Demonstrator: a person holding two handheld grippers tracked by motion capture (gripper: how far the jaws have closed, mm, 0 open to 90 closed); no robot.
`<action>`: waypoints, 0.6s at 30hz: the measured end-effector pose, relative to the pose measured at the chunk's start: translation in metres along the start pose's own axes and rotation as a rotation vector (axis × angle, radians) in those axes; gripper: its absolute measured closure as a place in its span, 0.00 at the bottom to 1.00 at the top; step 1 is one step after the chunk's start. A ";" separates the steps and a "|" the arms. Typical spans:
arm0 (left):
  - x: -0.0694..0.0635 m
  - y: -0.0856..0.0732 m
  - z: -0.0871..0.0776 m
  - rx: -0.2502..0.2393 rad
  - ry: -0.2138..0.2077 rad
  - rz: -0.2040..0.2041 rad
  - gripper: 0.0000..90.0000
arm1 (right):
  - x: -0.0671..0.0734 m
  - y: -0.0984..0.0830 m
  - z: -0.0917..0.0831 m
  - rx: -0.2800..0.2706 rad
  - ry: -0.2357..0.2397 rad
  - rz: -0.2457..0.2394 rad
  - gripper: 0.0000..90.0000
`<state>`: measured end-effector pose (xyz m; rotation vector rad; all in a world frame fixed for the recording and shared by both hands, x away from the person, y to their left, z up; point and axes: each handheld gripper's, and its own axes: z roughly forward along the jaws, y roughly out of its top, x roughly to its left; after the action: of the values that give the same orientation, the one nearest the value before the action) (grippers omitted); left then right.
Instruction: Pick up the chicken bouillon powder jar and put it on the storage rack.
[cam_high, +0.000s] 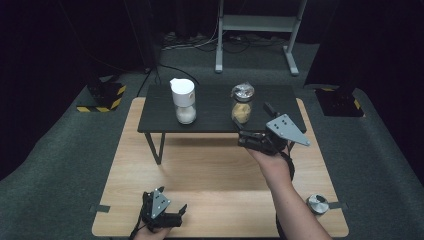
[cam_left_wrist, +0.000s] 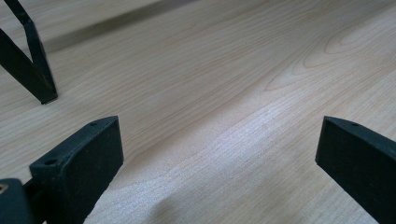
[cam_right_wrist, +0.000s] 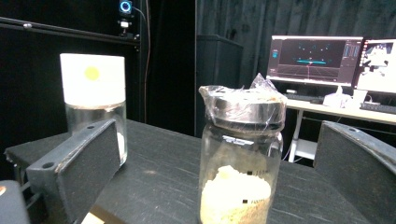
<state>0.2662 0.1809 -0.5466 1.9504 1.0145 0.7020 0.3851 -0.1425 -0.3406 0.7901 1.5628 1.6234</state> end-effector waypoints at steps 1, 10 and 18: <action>0.000 0.000 0.000 0.000 0.001 0.002 0.01 | 0.001 -0.001 -0.003 0.001 0.002 -0.004 0.00; -0.001 0.000 0.000 0.000 0.005 0.005 0.01 | 0.003 -0.005 -0.015 0.011 0.000 -0.019 0.00; -0.001 0.000 0.000 0.000 0.006 0.005 0.01 | 0.010 -0.014 -0.029 0.036 0.010 -0.040 0.00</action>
<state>0.2658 0.1802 -0.5467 1.9527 1.0135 0.7105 0.3562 -0.1501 -0.3569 0.7655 1.6087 1.5771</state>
